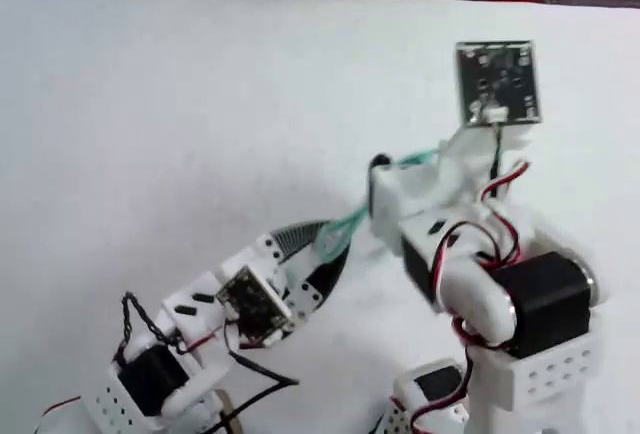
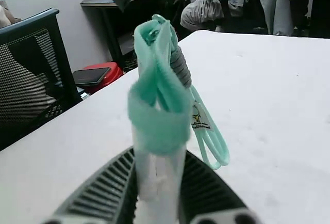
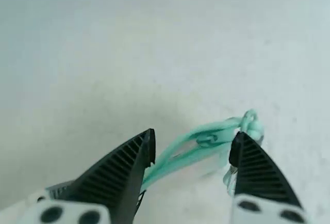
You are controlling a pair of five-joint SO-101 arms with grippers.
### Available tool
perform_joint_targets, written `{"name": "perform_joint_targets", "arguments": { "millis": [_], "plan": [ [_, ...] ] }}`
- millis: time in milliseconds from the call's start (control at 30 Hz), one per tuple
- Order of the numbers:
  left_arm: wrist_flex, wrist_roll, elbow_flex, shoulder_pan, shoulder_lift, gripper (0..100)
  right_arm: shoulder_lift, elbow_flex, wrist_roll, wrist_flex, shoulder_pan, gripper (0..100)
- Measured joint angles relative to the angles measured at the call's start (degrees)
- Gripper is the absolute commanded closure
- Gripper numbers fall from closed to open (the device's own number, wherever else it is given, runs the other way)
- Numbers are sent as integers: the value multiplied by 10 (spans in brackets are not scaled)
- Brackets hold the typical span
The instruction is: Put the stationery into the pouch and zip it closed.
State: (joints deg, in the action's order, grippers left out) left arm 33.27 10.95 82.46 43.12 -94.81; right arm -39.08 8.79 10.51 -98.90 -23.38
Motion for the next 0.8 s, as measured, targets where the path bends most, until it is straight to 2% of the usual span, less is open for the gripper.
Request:
{"name": "perform_joint_targets", "arguments": {
  "millis": [100, 233, 667, 733, 800],
  "plan": [
    [-19, -4, 3, -34, 5, 976, -9, 0, 1, -1, -51, 755],
    [-24, -4, 5, -42, 4, 976, -18, -1, 1, -1, -97, 755],
    [-24, -4, 5, -42, 4, 976, 104, -5, 38, -1, -119, 733],
    [-24, -4, 5, -44, 4, 976, 119, -5, 38, -1, -117, 794],
    [-25, -4, 9, -44, 4, 976, 123, -12, 38, 1, -116, 927]
  ]
}}
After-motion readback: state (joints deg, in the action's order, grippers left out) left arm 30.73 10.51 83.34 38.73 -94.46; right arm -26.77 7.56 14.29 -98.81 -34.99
